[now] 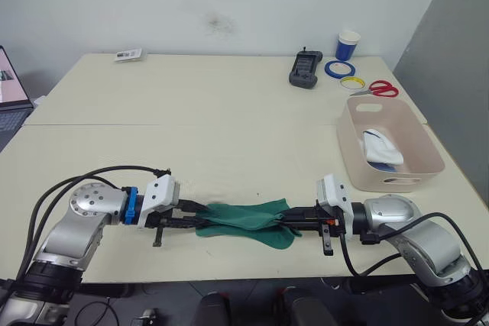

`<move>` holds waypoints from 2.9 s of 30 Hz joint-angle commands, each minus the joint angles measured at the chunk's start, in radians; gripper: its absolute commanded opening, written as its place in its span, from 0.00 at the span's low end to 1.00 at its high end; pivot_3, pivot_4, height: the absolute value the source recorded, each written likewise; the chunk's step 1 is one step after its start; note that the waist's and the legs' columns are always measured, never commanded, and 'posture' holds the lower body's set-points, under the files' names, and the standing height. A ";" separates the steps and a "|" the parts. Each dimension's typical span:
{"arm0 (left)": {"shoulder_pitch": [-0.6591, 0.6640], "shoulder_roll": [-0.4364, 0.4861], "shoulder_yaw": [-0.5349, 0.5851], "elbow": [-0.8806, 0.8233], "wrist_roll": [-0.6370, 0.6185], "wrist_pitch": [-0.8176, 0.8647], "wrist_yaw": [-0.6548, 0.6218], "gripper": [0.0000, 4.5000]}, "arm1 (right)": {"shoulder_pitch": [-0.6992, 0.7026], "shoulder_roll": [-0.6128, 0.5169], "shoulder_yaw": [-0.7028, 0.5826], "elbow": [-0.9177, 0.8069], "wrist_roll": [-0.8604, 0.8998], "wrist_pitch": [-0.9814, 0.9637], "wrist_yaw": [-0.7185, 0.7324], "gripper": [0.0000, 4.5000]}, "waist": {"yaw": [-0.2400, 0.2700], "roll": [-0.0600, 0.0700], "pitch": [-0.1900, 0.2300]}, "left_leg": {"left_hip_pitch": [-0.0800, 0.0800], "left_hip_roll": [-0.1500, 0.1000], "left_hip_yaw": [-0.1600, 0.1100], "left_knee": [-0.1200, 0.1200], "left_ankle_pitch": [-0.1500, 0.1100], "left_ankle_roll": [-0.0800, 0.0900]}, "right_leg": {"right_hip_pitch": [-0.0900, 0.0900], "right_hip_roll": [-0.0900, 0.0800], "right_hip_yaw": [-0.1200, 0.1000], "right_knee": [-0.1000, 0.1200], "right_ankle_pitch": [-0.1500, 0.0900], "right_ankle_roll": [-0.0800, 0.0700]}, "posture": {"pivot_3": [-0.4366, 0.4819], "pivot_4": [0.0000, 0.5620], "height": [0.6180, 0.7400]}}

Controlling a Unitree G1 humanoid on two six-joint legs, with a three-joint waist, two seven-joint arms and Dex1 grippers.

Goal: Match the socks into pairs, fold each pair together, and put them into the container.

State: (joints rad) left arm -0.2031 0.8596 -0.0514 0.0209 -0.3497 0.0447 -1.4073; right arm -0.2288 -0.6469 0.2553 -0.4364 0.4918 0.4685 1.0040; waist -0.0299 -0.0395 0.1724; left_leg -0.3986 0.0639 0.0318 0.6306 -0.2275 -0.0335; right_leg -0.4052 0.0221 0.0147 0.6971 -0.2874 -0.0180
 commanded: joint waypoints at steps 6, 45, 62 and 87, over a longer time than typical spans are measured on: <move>0.048 0.066 0.096 -0.147 -0.079 0.033 -0.025 0.01 | -0.023 0.007 -0.035 -0.067 0.033 -0.003 0.004 0.00 | -0.002 0.000 0.000 | 0.000 0.000 0.000 0.000 0.000 0.000 | 0.000 0.000 0.000 0.000 0.000 0.000 | 0.48 0.27 1.00; -0.236 0.147 -0.084 -0.080 -0.111 0.498 -0.166 0.01 | -0.123 0.047 -0.204 0.024 0.434 0.597 -0.200 0.00 | -0.001 0.000 0.001 | -0.002 0.000 -0.001 -0.001 0.000 0.000 | -0.001 0.002 0.000 -0.001 0.000 0.000 | 0.48 0.27 1.00; -0.333 0.098 -0.147 0.085 -0.012 0.480 -0.180 0.01 | -0.171 0.155 -0.168 0.118 0.338 0.585 -0.273 0.00 | -0.002 0.000 0.001 | -0.002 0.000 -0.001 -0.001 0.000 0.000 | -0.002 0.003 0.000 -0.001 0.000 0.000 | 0.48 0.27 1.00; -0.383 -0.028 -0.081 0.257 0.067 0.386 -0.066 0.49 | -0.159 0.111 -0.223 0.230 0.235 0.568 -0.301 0.47 | -0.002 0.000 0.001 | -0.003 0.000 -0.001 -0.001 0.000 0.000 | -0.002 0.004 0.000 -0.001 0.000 0.000 | 0.48 0.27 1.00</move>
State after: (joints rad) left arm -0.5810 0.8096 -0.2020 0.2874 -0.2481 0.4016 -1.4981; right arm -0.3823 -0.5141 0.0883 -0.1885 0.7157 1.0547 0.6955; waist -0.0315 -0.0392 0.1738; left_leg -0.4013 0.0639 0.0307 0.6299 -0.2277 -0.0332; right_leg -0.4068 0.0256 0.0152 0.6965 -0.2878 -0.0180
